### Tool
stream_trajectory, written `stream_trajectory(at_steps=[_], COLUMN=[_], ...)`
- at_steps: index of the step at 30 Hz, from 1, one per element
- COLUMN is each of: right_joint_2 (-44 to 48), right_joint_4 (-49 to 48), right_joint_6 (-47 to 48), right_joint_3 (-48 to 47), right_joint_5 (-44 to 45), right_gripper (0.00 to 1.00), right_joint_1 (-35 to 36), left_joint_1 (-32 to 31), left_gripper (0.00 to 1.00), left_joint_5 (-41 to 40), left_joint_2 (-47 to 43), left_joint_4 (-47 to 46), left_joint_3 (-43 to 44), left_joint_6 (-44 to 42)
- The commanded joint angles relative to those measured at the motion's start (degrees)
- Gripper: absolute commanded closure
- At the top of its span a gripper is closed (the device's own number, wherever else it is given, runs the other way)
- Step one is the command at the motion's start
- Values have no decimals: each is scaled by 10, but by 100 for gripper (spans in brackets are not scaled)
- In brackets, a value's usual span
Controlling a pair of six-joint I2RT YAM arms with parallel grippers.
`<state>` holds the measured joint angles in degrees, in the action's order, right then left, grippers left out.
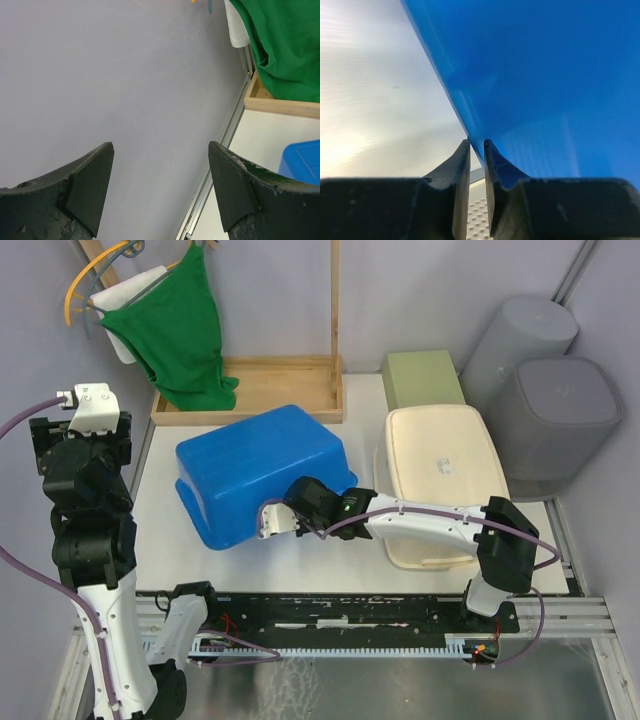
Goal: Turn the large container upside down
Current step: Turn the container upside down at the center of the board, then reset both arms
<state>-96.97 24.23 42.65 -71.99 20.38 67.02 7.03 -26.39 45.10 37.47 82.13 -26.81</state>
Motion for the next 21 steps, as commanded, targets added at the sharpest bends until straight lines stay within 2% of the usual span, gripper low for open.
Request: stream_trajectory(at_steps=[1, 3, 9, 11, 13, 14, 16, 18, 19, 21], right_joint_2=[19, 21, 2, 13, 43, 62, 96, 113, 119, 131], right_joint_4=[247, 274, 299, 287, 262, 247, 204, 174, 170, 169], right_joint_6=[-138, -149, -174, -180, -181, -180, -181, -184, -190, -213], right_joint_3=[-66, -70, -53, -52, -54, -57, -68, -96, -117, -154], right_joint_5=[-171, -206, -266, -267, -243, -222, -151, -65, -38, -5], right_gripper=[75, 71, 42, 37, 23, 12, 4, 1, 1, 0], right_joint_1=[4, 5, 6, 6, 5, 6, 5, 1, -7, -28], left_joint_1=[5, 5, 10, 10, 11, 11, 11, 11, 11, 11], left_gripper=[17, 17, 17, 17, 14, 13, 10, 10, 1, 1], left_joint_5=[14, 16, 31, 36, 43, 60, 134, 196, 213, 215], left_joint_2=[-10, -13, -21, -22, -20, -17, -8, 14, 27, 48], left_joint_4=[-20, -19, -12, -9, -3, 5, 32, 59, 63, 42], left_joint_3=[4, 3, 3, -1, -11, -21, -49, -71, -80, -88], left_joint_6=[17, 18, 28, 31, 38, 46, 67, 95, 110, 141])
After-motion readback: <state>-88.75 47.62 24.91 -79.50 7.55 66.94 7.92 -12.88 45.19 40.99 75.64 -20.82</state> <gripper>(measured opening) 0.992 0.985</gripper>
